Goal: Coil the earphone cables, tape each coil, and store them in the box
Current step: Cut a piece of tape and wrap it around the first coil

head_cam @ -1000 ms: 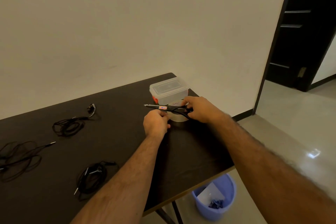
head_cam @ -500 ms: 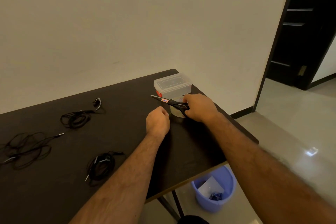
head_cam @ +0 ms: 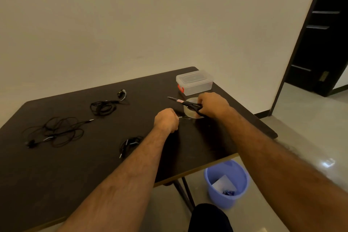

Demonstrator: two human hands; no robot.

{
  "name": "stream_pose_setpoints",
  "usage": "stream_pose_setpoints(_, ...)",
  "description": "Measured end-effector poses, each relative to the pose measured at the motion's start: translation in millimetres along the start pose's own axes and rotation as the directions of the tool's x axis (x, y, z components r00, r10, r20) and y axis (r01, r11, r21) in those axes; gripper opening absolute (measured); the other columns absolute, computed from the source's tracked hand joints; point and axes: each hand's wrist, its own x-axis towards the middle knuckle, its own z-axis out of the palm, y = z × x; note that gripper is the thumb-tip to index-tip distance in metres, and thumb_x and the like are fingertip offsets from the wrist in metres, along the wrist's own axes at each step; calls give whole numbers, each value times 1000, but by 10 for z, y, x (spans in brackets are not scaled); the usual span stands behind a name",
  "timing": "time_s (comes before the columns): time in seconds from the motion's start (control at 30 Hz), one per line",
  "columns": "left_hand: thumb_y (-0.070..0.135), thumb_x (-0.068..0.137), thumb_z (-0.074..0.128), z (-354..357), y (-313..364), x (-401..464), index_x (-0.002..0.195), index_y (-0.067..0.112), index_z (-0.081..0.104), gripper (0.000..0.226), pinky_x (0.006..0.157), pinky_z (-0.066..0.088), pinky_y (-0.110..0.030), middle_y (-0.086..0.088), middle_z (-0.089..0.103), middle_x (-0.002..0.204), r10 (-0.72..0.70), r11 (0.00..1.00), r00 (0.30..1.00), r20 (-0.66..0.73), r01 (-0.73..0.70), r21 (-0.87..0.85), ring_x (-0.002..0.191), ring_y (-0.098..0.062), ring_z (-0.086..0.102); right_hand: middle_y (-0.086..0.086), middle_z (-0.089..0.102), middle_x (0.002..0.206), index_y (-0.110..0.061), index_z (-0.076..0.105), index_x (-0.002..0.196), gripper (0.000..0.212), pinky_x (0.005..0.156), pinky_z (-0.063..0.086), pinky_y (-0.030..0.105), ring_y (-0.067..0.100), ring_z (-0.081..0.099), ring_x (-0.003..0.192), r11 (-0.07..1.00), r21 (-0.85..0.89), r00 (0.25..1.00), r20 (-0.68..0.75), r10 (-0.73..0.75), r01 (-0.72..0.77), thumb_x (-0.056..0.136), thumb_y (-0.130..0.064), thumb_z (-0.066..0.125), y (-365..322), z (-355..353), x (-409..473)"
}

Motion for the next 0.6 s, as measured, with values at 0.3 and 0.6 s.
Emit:
stream_pose_setpoints(0.3, 15, 96, 55, -66, 15, -12, 117, 16, 62, 22, 90, 56, -40, -8, 66, 111, 17, 995, 999, 32, -20, 95, 102, -24, 64, 2, 66, 107, -25, 62, 111, 37, 87, 54, 36, 15, 59, 91, 998, 50, 999, -27, 37, -35, 79, -31, 80, 246, -15, -151)
stream_pose_setpoints(0.6, 14, 93, 58, -89, 15, 47, 112, 14, 65, 19, 89, 57, -40, -10, 71, 105, 0, 989, 997, 83, -12, 146, 98, -26, 68, 3, 65, 95, -21, 62, 98, 33, 78, 53, 35, 17, 59, 85, 996, -18, 994, -72, 81, -83, 74, -35, 81, 133, -73, -134)
